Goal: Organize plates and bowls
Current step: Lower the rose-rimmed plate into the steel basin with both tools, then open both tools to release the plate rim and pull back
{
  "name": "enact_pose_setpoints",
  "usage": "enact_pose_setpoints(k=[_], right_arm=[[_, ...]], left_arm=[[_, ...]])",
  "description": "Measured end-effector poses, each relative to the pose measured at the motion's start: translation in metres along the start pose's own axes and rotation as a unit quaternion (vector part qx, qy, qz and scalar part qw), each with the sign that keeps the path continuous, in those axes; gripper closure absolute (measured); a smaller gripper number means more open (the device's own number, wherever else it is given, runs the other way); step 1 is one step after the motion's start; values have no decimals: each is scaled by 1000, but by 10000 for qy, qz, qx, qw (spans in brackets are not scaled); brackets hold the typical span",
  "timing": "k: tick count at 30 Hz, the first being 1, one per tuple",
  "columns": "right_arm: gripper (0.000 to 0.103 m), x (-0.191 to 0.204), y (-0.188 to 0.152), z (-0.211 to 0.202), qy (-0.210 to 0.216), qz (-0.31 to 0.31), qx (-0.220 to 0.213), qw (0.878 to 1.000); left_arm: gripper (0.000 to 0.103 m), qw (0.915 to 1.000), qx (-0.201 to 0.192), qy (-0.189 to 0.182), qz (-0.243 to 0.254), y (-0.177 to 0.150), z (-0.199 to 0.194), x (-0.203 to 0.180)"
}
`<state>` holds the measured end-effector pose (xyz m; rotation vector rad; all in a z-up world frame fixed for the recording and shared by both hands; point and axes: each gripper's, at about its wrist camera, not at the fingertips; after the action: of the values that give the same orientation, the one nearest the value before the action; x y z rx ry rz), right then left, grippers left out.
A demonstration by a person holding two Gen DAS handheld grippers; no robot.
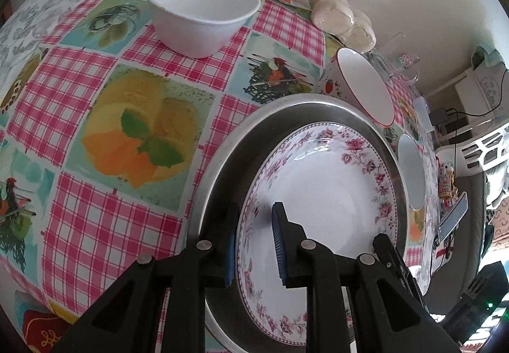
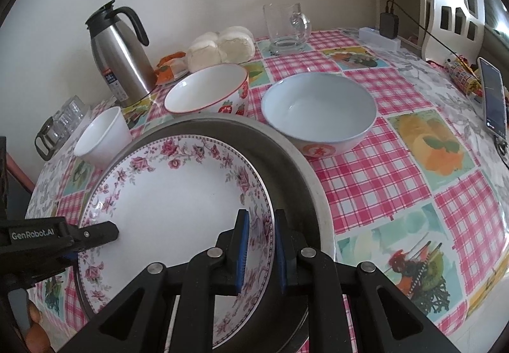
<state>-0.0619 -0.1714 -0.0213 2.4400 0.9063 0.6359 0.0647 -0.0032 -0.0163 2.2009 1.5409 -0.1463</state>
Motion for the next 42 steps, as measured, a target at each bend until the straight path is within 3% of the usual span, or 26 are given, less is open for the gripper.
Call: enact_pose_setpoints(k=[16,21,27,35,37,39,42], right_arm=[[86,5,-3,-1,22,-133,19,9999],[85,1,-1,-2,54,-88,-6,9999],[85,-3,5,-15,160,0,-250,9996],[85,-6,9,-24,219,55,-422,9989],[85,-6,9,-24,215,60,-434,9988],[78,-7,10,-25,201,55,-459,9987],[61,-7,10,-27,139,27,-534,9985]], left_arm=[[82,9996,27,283,11,3,0,-1],[76,9996,76,277,-11,3,2,-3],[65,9989,-207,398,165,6,-14,-13],[64,9957,-597,568,432,7,-34,-25],[59,9939,-689,664,552,7,-38,-30],[51,9924,-744,744,634,6,-41,-34],[51,9911,-737,843,718,7,-41,-38]])
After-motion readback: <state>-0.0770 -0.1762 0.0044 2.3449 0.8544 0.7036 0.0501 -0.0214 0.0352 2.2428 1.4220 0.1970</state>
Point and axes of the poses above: each gripper's, at about its wrist camera, not at the fingertips, and z roughly the way its jaws point, x to its left, y to its top, and after that the axes turned 9 degrees about z, right-handed
